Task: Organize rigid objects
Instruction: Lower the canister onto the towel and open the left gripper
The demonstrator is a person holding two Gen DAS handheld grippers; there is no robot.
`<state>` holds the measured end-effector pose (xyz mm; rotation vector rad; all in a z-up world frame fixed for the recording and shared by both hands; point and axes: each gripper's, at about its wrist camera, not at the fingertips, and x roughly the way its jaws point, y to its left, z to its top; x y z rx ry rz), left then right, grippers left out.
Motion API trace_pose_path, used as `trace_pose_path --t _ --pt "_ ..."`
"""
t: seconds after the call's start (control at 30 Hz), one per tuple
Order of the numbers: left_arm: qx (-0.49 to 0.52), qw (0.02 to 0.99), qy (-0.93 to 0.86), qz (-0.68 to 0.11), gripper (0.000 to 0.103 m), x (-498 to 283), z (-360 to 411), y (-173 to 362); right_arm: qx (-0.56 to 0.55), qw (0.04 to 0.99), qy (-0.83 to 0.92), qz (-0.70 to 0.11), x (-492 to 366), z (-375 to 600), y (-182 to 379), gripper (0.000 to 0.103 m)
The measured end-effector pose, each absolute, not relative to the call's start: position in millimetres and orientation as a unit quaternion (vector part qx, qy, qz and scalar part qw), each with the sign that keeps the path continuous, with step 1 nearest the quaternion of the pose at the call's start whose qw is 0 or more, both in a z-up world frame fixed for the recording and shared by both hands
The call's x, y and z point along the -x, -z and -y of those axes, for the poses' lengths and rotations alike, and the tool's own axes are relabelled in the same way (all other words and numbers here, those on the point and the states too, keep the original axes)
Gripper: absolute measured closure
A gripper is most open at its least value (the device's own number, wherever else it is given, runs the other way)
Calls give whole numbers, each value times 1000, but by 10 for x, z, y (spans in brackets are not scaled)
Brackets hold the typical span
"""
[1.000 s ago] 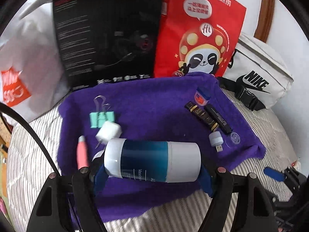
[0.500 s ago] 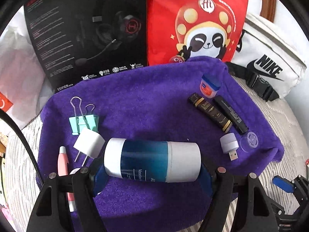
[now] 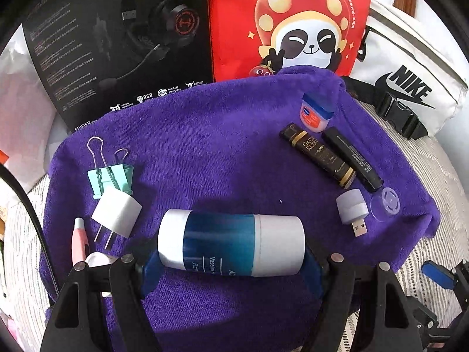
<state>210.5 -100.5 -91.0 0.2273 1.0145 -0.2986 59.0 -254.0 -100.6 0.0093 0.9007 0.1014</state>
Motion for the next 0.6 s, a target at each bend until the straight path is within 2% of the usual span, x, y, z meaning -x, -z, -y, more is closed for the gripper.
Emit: trace_pose_path --t 0.1,0.17,0.47,0.6 --pt "-101 853 141 -493 26 -2101 999 899 -6 899 -50 -435 -595 2541 1003 58" --pt "-107 846 153 -499 14 -2075 1030 912 -6 899 -50 -435 -593 2534 1000 58" --pt "-77 846 157 -505 14 -2015 982 833 -6 899 -50 -436 -590 2536 997 58" --pt "-54 849 163 -499 14 -1908 901 623 -4 898 -50 -436 -594 2536 994 58"
